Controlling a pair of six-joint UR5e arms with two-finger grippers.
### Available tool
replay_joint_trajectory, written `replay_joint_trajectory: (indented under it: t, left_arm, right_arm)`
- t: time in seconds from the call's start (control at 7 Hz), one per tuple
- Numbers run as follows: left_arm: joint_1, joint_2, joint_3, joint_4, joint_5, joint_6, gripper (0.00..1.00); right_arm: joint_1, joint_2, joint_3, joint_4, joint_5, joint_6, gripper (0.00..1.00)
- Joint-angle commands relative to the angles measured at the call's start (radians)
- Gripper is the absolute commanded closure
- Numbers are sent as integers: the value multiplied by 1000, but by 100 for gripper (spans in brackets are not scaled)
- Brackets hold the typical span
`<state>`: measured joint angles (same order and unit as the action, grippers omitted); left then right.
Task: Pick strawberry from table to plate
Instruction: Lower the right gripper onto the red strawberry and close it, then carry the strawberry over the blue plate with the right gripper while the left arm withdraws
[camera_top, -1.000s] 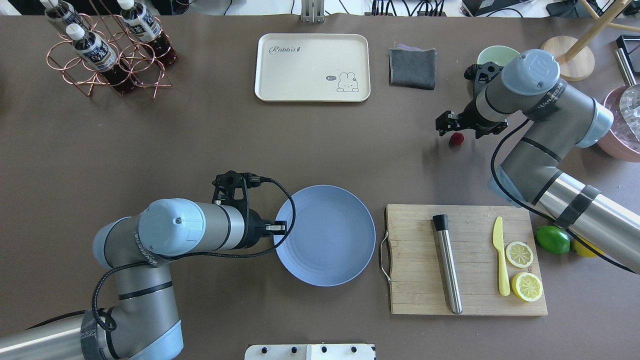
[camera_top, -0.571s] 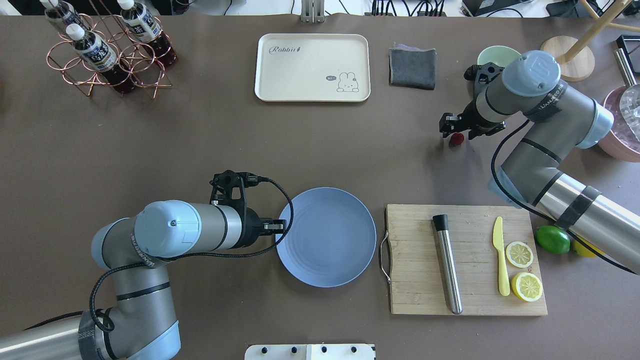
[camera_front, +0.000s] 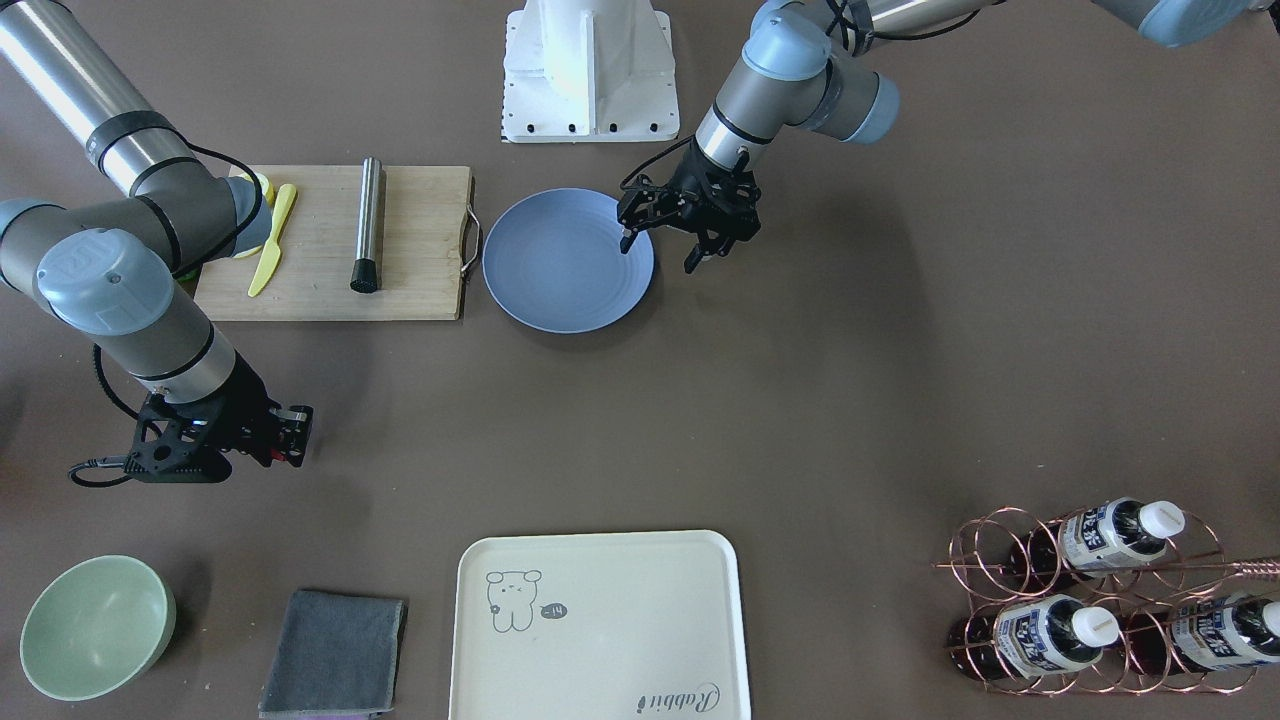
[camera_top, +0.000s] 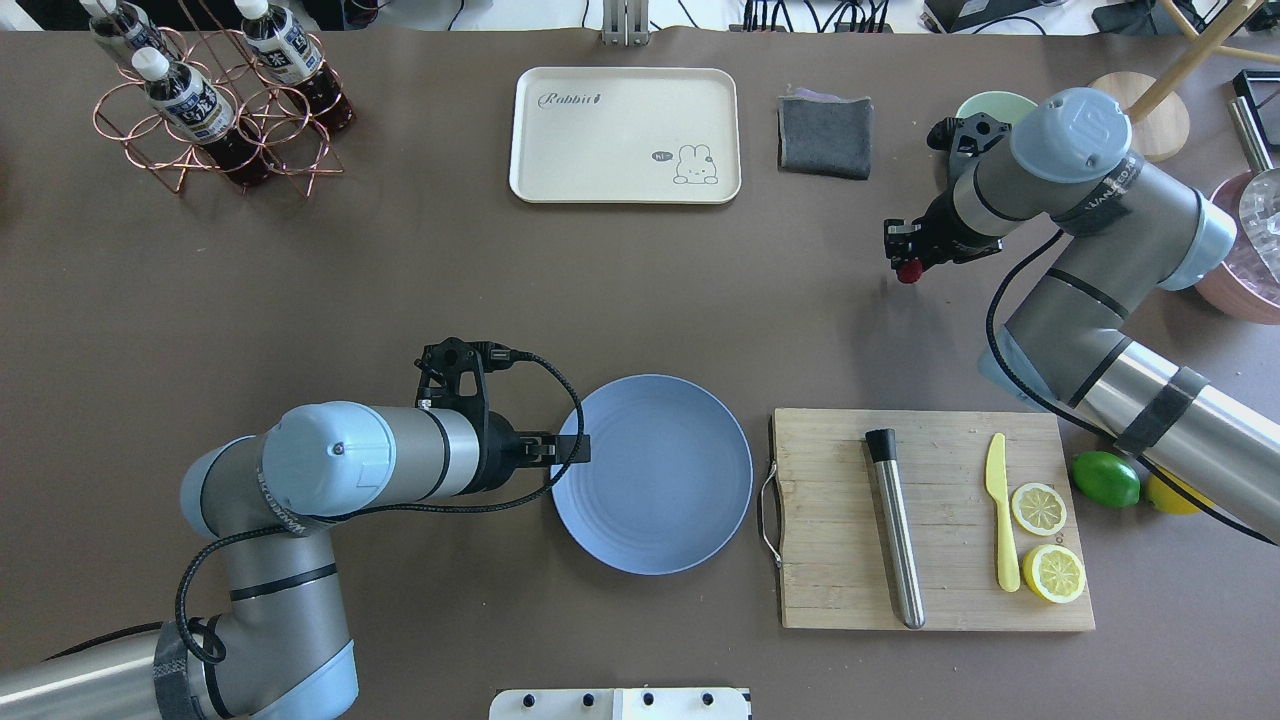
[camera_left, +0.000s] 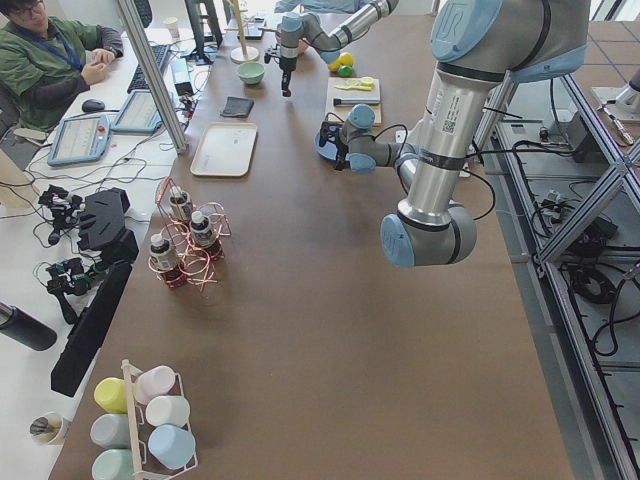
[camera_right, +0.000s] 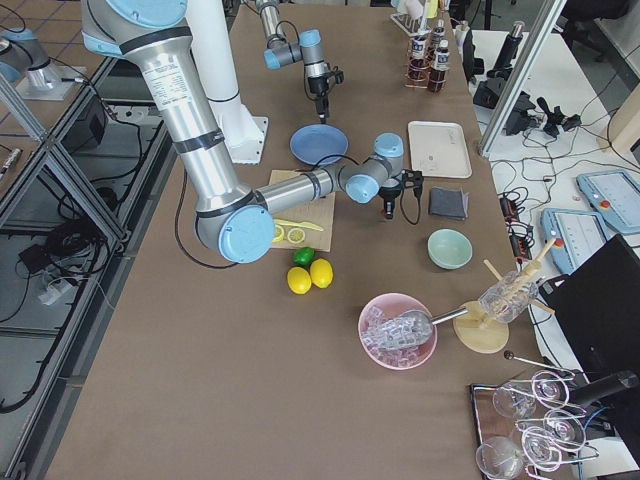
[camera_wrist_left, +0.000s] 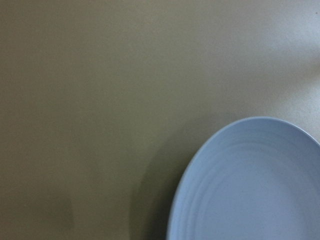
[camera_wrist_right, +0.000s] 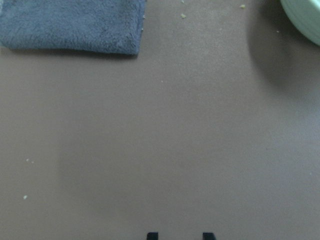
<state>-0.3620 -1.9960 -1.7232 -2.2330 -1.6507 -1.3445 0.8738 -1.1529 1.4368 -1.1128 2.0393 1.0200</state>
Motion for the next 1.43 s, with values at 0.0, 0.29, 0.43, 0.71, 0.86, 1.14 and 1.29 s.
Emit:
replay_joint_trajectory:
  t: [0.0, 0.29, 0.43, 0.71, 0.86, 1.14, 1.29]
  left_arm:
    - [-53, 14, -4, 10, 2, 55, 2]
    - [-199, 37, -6, 98, -52, 334, 2]
    - [-283, 40, -21, 133, -105, 411, 2]
    - [-391, 106, -67, 136, -135, 723, 2]
    - [-456, 117, -62, 139, -191, 732, 2]
    - [-553, 144, -55, 136, -264, 734, 2]
    - [-586, 188, -56, 125, -267, 736, 2]
  right_arm:
    - [25, -1, 93, -72, 39, 0, 100]
    - [-4, 1, 219, -183, 29, 20, 100]
    - [-40, 2, 250, -186, 12, 64, 100]
    - [-151, 2, 333, -225, -98, 138, 100]
    - [-212, 31, 361, -293, -152, 144, 100]
    - [-336, 112, 364, -340, -230, 227, 100]
    - [-396, 157, 363, -378, -275, 232, 100]
